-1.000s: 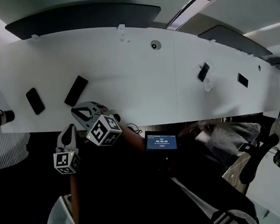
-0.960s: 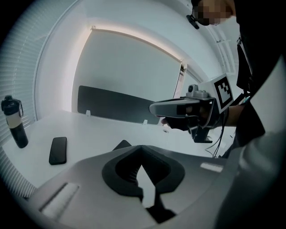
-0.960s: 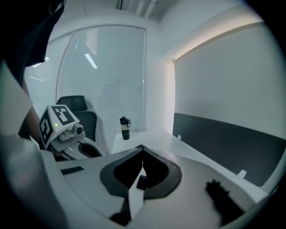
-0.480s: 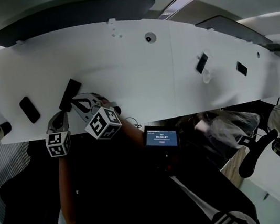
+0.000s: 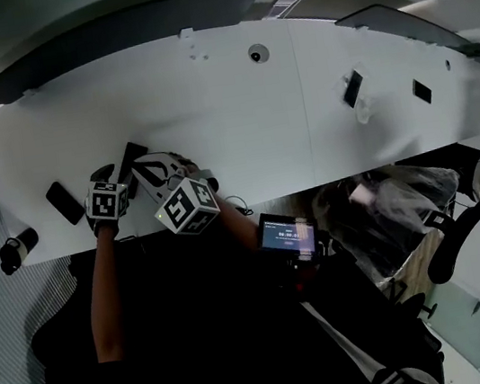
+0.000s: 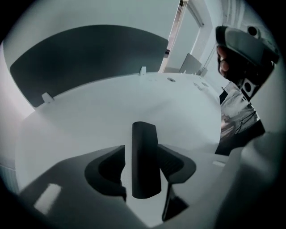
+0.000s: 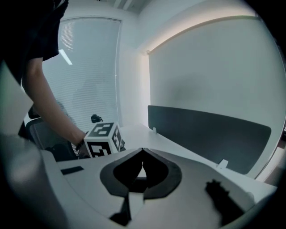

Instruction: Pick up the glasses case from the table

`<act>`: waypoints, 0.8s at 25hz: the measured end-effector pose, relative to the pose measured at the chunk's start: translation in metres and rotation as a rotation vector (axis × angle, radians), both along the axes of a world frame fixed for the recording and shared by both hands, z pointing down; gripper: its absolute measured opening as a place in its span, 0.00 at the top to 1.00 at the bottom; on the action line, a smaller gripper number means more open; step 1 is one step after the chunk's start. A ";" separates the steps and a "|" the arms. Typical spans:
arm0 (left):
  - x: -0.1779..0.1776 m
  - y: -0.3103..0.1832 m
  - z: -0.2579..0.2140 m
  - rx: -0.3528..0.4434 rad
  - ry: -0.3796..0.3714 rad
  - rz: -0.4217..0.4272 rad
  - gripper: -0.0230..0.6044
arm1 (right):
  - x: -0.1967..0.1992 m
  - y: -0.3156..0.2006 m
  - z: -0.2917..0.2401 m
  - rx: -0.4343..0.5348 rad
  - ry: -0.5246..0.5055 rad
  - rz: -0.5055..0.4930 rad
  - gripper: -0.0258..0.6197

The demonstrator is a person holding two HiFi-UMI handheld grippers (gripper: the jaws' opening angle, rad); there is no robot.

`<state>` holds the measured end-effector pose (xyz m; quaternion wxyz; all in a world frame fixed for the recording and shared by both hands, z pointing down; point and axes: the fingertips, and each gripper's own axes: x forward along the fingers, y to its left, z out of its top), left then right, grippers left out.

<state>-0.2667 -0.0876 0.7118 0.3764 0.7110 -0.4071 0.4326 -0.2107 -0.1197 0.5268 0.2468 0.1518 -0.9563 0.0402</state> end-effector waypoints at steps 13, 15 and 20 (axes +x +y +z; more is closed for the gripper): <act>0.003 -0.006 0.045 -0.233 0.096 0.008 0.42 | -0.004 -0.029 0.005 -0.022 -0.001 0.082 0.95; 0.005 -0.007 0.046 -0.257 0.108 0.017 0.41 | -0.005 -0.032 0.006 -0.024 0.006 0.081 0.95; 0.007 -0.004 0.047 -0.287 0.085 0.041 0.36 | -0.006 -0.037 0.009 -0.040 -0.001 0.093 0.95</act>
